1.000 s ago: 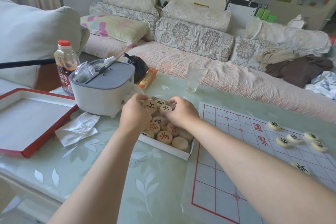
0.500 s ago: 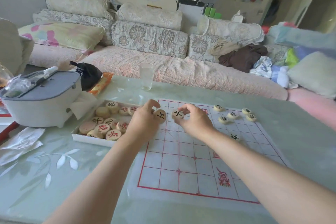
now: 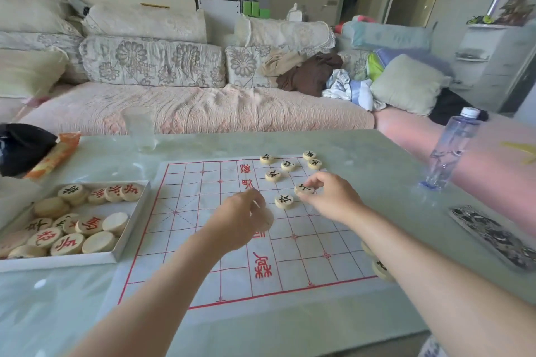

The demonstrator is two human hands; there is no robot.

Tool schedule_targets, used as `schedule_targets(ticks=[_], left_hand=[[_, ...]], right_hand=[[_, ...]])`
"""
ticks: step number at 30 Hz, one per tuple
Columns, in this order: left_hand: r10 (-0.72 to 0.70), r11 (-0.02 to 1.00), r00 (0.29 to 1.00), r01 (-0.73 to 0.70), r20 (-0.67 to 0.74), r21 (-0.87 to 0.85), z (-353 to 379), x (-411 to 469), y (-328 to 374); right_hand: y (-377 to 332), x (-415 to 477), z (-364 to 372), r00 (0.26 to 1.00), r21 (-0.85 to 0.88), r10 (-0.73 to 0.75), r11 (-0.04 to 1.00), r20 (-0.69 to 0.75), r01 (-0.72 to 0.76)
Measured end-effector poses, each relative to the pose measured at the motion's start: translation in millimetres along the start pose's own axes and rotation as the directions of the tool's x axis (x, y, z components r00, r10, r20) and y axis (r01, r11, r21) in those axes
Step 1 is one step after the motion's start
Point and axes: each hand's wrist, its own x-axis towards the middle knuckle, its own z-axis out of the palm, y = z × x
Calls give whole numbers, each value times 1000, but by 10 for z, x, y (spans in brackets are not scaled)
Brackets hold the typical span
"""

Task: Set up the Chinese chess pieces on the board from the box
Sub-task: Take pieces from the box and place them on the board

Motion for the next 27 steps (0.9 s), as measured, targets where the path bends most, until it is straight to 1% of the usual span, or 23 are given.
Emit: schedule_targets(ticks=[3,5,8,14,18,20,21,23,25,27], left_hand=[[-14,1000,1000,14,27,-17,183,115,186],[0,999,999,1,34,-35,306,177,315],[18,998,998,-15,55,-66,481,229,482],[-38,982,996,53,81,-182,693,256,594],[-96,944,992,115,78,-309,714,273,609],[-138,914,988,155,72,-375,721,302,598],[-160,900,985,175,70,-400,724,319,589],[-202,873,977,212,71,-440,732,359,575],[-245,823,966,250,78,-509,737,395,585],[-283,759,954,283,94,-587,746,426,598]], right_hand=[[366,-9,-220,998,-42,54,998,-32,-55],[601,-32,-329,993,-45,108,993,-50,-110],[859,-46,-402,987,-35,150,988,-64,-152],[953,-89,-386,994,-45,90,995,-67,-93],[923,-86,-347,998,-199,65,978,22,-59],[868,-54,-370,998,-235,55,971,25,-48],[830,-42,-381,999,-205,44,978,20,-39],[738,-37,-385,999,-69,-12,998,31,14],[624,-80,-374,991,97,-100,991,89,91],[514,-154,-346,971,186,-178,971,160,147]])
